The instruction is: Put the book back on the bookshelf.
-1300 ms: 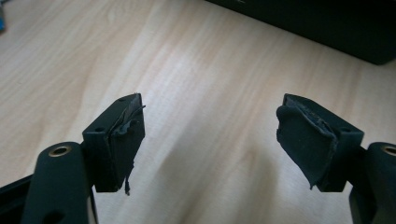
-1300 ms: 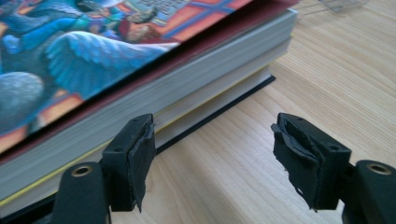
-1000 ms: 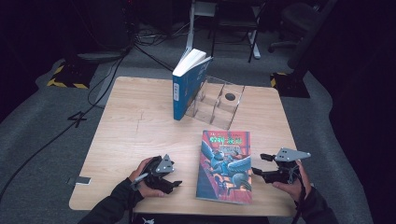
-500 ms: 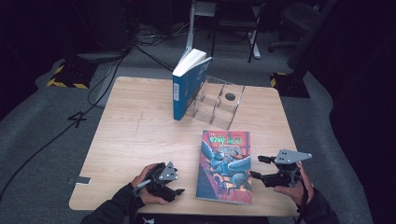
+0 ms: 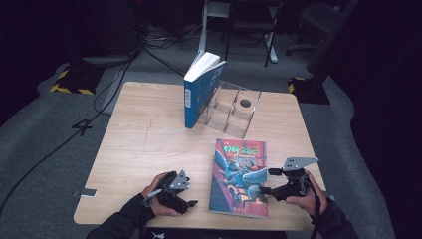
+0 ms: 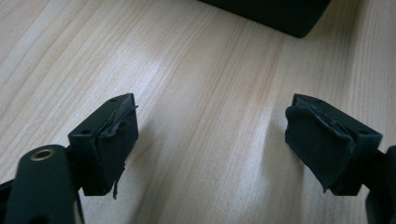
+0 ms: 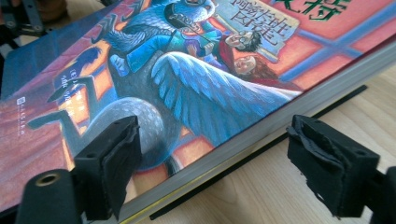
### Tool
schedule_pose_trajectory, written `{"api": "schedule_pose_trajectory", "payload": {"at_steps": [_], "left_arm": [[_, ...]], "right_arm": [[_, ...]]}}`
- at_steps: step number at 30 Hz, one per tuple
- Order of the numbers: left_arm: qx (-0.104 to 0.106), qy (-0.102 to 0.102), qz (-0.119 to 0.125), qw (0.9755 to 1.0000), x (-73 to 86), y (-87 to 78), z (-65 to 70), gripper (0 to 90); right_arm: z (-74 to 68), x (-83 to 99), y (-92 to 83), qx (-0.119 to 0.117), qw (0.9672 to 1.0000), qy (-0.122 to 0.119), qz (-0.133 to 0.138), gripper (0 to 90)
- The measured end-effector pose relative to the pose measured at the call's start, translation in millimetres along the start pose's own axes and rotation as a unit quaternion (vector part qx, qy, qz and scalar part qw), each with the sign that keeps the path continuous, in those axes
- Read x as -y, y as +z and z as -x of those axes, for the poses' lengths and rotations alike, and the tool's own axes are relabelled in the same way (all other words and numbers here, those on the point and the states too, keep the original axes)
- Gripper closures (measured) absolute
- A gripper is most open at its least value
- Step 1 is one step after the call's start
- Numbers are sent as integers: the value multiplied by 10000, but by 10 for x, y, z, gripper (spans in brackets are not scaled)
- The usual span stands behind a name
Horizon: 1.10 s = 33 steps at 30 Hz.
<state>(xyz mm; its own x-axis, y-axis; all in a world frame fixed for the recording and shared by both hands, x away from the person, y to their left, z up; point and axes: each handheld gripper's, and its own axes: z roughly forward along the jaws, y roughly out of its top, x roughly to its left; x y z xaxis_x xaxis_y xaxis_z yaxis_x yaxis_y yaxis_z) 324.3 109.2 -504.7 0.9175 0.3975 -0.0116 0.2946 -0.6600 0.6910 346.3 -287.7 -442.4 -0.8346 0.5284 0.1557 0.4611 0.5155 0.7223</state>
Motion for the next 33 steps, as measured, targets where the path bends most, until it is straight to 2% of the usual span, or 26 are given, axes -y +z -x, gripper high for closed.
{"api": "schedule_pose_trajectory", "payload": {"at_steps": [3, 6, 12, 17, 27, 32, 33], "left_arm": [[-32, -57, -7, 10000, -22, 20, -30, 161], [-68, -81, 15, 9999, -46, 43, -76, 167], [-201, -228, 21, 9995, -106, 95, -190, 172], [-286, -311, 32, 9991, -172, 158, -270, 178], [-269, -293, 22, 9992, -223, 204, -300, 182], [-259, -313, 37, 9992, -226, 208, -301, 185], [-264, -317, 32, 9991, -226, 207, -301, 186]], "right_arm": [[46, -15, 44, -150, 9998, 88, -32, 148], [59, -33, 66, -192, 9997, 120, -68, 134], [39, -57, 72, -114, 9999, 15, -80, 130], [15, -89, 42, -75, 9998, -207, -37, 171], [4, -203, 56, -21, 9992, -393, 96, 207], [31, -265, 121, -51, 9990, -419, 137, 210], [60, -307, 179, -89, 9991, -390, 126, 218]]}}
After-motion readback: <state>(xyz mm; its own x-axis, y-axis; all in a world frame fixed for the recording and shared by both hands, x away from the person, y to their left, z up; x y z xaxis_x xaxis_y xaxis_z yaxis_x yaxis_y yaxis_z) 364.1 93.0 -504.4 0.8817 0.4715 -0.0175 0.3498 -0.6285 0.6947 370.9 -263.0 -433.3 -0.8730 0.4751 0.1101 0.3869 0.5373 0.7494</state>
